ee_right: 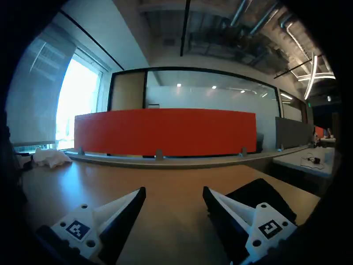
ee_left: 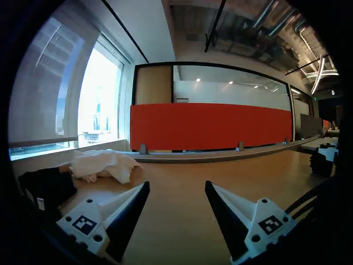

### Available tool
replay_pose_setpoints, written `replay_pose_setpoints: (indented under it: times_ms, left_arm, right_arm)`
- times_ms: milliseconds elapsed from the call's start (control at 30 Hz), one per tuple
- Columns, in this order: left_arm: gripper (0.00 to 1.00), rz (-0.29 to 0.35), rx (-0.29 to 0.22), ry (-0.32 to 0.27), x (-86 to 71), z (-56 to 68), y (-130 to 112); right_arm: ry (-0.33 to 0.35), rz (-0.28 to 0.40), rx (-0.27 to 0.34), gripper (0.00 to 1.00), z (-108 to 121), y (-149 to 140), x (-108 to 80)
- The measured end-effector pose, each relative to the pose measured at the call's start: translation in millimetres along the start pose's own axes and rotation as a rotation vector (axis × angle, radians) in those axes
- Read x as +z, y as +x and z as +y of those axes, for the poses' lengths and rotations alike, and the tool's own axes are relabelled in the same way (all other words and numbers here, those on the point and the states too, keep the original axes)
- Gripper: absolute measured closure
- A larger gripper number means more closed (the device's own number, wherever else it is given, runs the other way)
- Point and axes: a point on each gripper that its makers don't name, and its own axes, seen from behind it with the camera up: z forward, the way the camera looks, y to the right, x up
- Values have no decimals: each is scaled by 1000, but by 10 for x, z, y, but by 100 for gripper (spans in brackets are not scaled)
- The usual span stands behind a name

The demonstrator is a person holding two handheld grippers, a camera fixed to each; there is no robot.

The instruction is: Fold towel

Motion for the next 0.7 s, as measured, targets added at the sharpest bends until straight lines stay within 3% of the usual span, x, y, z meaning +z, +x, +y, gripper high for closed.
replay_pose_setpoints:
  times_ms: [700]
  left_arm:
    - [7,-1,1,0,-4,-2,7]
  right_arm:
    - [0,-1,0,0,-8,2,-8]
